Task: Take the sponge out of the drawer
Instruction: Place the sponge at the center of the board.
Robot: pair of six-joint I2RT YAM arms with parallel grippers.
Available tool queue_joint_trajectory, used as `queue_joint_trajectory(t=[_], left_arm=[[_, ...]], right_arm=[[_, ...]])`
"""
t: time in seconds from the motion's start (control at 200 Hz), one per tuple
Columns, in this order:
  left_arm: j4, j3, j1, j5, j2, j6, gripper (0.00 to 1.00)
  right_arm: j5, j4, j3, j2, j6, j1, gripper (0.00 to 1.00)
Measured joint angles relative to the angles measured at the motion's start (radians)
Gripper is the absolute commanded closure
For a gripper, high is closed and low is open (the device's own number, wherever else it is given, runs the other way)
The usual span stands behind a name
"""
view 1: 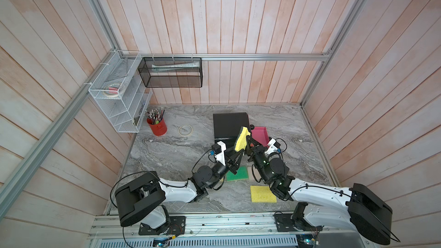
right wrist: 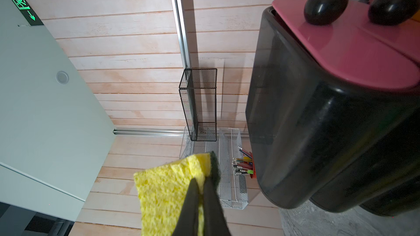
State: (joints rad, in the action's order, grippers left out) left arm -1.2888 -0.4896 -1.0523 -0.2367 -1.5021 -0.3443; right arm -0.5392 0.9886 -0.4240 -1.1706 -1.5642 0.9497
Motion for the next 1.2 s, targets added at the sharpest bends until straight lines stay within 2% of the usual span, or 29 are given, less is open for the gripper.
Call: queue_joint_trajectory(t=[0.04, 0.08, 0.24, 0.37, 0.485, 0.625, 0.8, 0.96, 1.2], left_arm=[[-0.006, 0.0, -0.002, 0.0, 0.0, 0.003, 1.0], [-0.01, 0.0, -0.002, -0.006, 0.0, 0.0, 1.0], [-0.014, 0.0, 0.0, -0.007, 0.008, 0.009, 1.0], [0.046, 0.014, 0.004, -0.001, 0.093, 0.013, 1.0], [0.255, 0.011, 0.024, 0.046, 0.266, 0.001, 1.0], [0.593, -0.029, 0.076, 0.167, 0.449, -0.055, 1.0], [0.883, -0.006, 0.087, 0.36, 0.579, -0.153, 1.0], [0.969, 0.106, 0.081, 0.496, 0.582, -0.264, 1.0], [0.98, 0.223, 0.019, 0.605, 0.42, -0.406, 1.0]], right_arm=[[-0.002, 0.0, 0.0, 0.0, 0.0, 0.0, 1.0], [-0.001, 0.006, 0.0, 0.0, 0.0, 0.0, 0.99], [0.003, 0.022, 0.0, 0.013, 0.09, 0.002, 0.58], [0.002, -0.022, -0.005, 0.095, 0.234, 0.008, 0.41], [-0.036, -0.106, -0.026, 0.229, 0.407, 0.009, 0.34], [-0.099, -0.236, -0.094, 0.37, 0.633, 0.009, 0.29], [-0.154, -0.39, -0.173, 0.42, 0.855, 0.009, 0.18], [-0.174, -0.544, -0.253, 0.356, 0.978, 0.005, 0.14], [-0.169, -0.647, -0.261, 0.314, 1.039, -0.031, 0.12]])
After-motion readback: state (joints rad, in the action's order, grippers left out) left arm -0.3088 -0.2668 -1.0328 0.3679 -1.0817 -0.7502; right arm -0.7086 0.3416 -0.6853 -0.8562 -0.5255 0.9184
